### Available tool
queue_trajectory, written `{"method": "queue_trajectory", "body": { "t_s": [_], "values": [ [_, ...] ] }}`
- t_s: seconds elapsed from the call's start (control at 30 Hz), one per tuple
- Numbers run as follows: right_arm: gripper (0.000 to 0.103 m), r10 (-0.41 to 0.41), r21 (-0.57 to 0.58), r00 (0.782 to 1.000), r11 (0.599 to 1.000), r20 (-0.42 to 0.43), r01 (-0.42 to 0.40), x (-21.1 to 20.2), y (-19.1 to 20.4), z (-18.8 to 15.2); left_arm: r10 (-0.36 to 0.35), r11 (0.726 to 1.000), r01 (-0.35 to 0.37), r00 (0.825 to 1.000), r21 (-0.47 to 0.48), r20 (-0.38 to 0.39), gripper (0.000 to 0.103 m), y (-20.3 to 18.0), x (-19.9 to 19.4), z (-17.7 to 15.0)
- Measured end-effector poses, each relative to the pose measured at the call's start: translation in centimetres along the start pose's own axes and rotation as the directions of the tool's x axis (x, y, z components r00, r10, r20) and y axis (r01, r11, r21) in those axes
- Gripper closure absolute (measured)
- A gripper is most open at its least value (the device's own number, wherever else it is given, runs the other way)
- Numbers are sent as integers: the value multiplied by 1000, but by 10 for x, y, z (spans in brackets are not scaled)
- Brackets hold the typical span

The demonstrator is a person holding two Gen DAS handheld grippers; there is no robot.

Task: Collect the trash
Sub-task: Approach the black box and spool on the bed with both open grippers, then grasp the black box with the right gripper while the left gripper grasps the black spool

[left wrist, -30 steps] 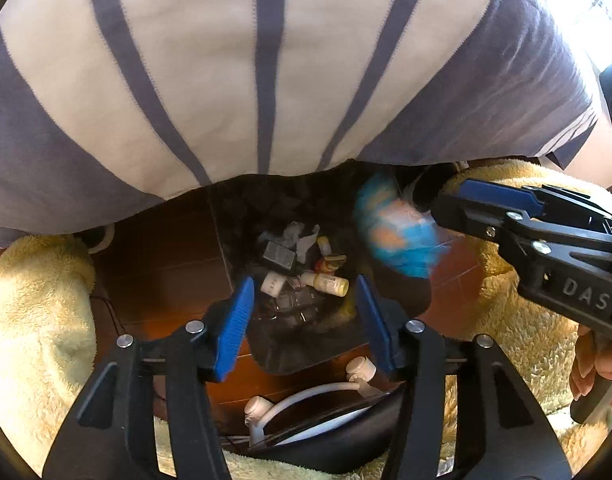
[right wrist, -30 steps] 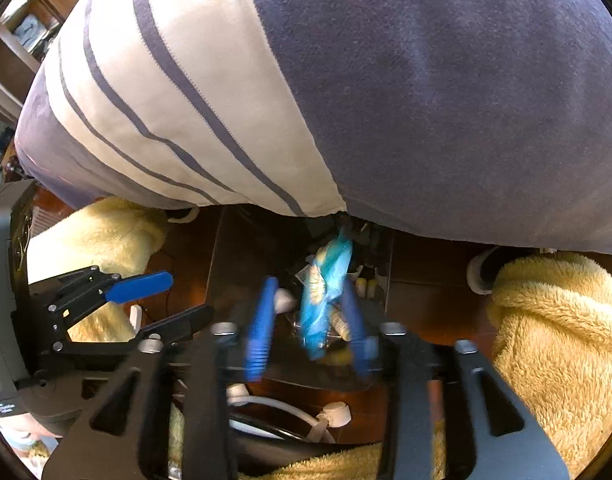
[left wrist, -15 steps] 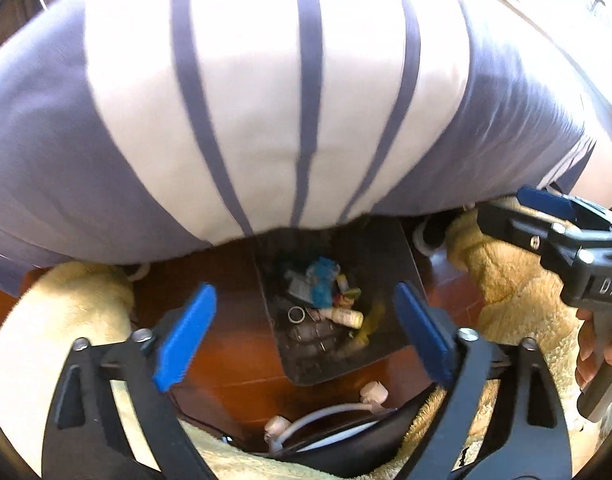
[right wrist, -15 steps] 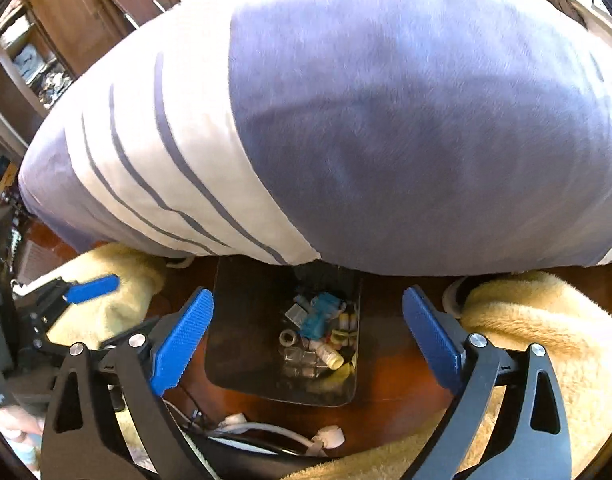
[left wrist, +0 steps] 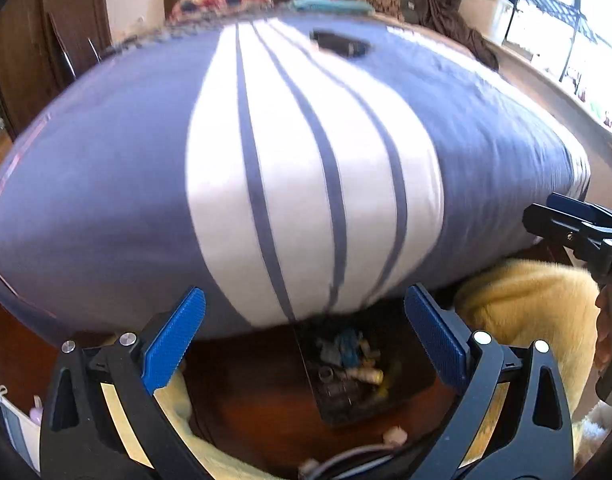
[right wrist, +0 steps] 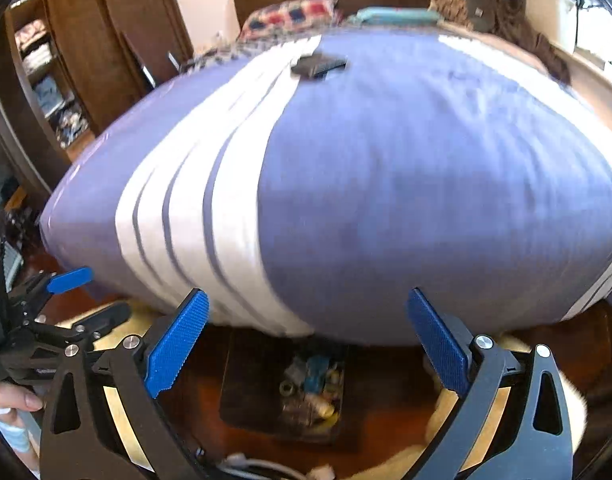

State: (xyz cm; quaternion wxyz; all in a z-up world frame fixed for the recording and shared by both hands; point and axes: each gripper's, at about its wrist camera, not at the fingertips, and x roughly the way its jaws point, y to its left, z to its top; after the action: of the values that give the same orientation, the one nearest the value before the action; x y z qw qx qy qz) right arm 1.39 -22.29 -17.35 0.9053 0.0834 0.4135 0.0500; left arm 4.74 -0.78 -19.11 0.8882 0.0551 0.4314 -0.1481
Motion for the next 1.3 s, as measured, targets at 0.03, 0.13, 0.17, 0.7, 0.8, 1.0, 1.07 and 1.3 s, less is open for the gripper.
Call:
{"method": "queue_trajectory", "body": {
  "t_s": [0.03,0.13,0.17,0.7,0.8,1.0,1.07,1.3],
  "values": [
    [3,-5,0,1000,1000,17,5,-3,-2,7,0,1000,0,1000,0,13,8,2,-1,6],
    [3,-19,-3,998,1000,56,19,-8,-6,30,-4,1000,4,999,1,44,8,5,-5,29],
    [3,-21,-6,998,1000,60,22,-8,-6,36,-4,1000,4,999,5,51,8,4,-4,35],
    [3,-75,-96,994,992,85,83,48,-8,140,46,998,-49,995,31,92,8,19,49,141],
    [3,-84,-106,993,990,78,92,66,-8,156,53,998,-56,995,37,86,8,21,65,157],
    [3,-90,-124,995,988,41,94,115,-9,199,49,998,-51,997,41,58,8,27,102,189],
    [3,-98,-144,995,984,34,102,131,-6,213,42,998,-44,998,38,54,8,29,110,195],
    [3,-113,-168,993,980,-27,107,194,-6,257,11,1000,-12,1000,20,23,8,36,140,222]
  ]
}}
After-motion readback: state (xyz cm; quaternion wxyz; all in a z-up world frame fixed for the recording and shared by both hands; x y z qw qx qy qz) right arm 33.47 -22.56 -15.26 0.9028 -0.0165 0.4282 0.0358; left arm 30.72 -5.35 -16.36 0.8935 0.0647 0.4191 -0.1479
